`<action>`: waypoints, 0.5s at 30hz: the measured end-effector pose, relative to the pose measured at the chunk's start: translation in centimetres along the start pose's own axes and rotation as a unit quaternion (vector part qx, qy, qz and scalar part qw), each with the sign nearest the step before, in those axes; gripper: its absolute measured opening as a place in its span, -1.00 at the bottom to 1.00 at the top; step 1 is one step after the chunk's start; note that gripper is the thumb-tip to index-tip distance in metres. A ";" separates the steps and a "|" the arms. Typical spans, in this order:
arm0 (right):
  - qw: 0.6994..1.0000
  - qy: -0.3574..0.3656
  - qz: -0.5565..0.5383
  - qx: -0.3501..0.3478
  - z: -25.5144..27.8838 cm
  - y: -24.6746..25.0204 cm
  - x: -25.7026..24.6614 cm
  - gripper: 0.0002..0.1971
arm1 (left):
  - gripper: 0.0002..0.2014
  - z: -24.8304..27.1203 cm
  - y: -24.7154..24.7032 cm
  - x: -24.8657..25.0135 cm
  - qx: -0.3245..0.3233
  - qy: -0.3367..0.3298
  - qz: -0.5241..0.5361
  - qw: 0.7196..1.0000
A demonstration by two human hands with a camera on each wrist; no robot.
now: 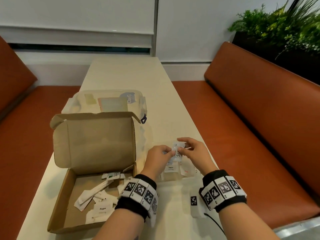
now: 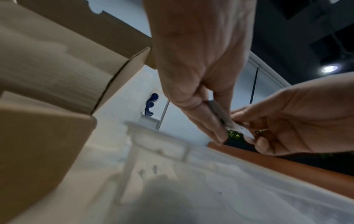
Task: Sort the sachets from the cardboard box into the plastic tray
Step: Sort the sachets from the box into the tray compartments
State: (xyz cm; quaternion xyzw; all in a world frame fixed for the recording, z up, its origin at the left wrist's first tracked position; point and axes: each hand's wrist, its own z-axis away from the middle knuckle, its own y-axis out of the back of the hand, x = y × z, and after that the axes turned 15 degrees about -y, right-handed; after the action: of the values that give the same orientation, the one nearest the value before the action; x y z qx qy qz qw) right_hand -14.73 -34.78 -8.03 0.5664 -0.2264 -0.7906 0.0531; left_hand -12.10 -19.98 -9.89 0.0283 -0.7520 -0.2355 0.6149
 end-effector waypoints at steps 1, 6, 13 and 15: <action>1.000 -0.001 -0.015 0.006 -0.1 0.1 -0.1 -0.80 | -0.77 -0.1 -0.1 0.1 0.012 0.006 0.022 1.000; 0.966 -0.081 -0.243 -0.039 0.4 -0.2 0.2 -0.83 | -0.80 0.0 -0.7 0.5 0.041 0.035 0.087 0.995; 0.999 -0.018 -0.029 -0.037 0.4 0.4 0.9 -0.95 | -0.85 -0.3 -0.7 0.3 0.000 0.013 0.039 0.999; 1.000 -0.021 -0.001 -0.015 0.2 0.8 1.0 -0.98 | -0.86 -0.2 -1.1 0.2 0.016 0.020 0.054 0.998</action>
State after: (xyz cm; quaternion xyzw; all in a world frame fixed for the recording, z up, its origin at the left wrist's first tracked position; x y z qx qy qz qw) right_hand -15.43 -35.77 -8.53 0.5489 -0.2154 -0.8057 0.0563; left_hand -12.19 -21.09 -10.12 0.0022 -0.7437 -0.1888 0.6412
